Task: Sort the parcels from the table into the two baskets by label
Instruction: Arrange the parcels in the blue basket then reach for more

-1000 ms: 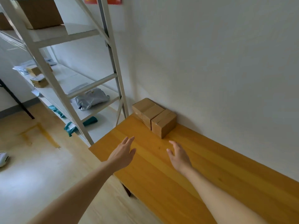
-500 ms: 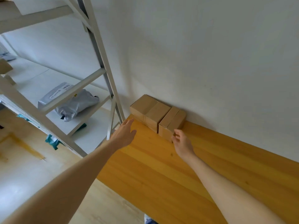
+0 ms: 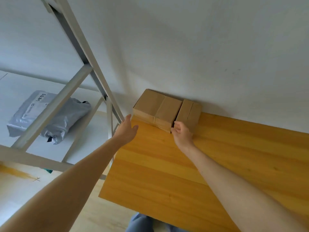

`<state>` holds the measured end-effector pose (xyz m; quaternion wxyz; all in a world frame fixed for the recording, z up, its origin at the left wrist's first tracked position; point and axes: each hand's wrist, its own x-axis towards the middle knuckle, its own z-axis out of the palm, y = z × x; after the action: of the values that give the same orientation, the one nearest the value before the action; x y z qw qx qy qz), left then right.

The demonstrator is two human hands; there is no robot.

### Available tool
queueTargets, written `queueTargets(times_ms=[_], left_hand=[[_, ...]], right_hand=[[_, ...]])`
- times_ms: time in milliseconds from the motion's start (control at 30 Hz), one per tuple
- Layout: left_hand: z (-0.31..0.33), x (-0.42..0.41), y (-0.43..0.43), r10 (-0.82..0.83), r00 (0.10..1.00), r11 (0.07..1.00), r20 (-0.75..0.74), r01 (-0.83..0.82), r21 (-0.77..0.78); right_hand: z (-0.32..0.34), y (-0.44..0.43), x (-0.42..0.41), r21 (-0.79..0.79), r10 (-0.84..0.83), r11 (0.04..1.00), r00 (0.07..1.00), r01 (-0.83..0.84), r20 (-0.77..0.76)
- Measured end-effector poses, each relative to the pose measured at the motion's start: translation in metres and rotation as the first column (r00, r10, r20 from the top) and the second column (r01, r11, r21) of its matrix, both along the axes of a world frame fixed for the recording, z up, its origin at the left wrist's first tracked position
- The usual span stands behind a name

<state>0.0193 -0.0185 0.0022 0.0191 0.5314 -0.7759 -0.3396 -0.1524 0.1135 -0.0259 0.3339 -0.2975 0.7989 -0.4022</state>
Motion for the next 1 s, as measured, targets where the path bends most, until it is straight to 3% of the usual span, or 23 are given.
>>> queueTargets(times_ms=[200, 433, 700, 1000], left_hand=[[-0.012, 0.003, -0.060, 0.000, 0.996, 0.991, -0.084, 0.011, 0.137], [-0.032, -0.005, -0.093, -0.028, 0.992, 0.968, -0.119, 0.057, 0.246], [-0.057, -0.018, -0.114, -0.010, 0.985, 0.922, -0.174, 0.076, 0.381], [-0.067, -0.017, -0.106, 0.059, 0.969, 0.915, -0.241, 0.044, 0.401]], right_hand=[[-0.009, -0.032, 0.031, 0.015, -0.241, 0.970, 0.960, 0.242, 0.142], [-0.021, -0.048, 0.038, 0.054, -0.414, 0.910, 0.892, 0.411, 0.180], [-0.037, -0.059, 0.039, 0.089, -0.435, 0.900, 0.860, 0.428, 0.265], [-0.042, -0.064, 0.041, 0.110, -0.422, 0.906, 0.860, 0.408, 0.287]])
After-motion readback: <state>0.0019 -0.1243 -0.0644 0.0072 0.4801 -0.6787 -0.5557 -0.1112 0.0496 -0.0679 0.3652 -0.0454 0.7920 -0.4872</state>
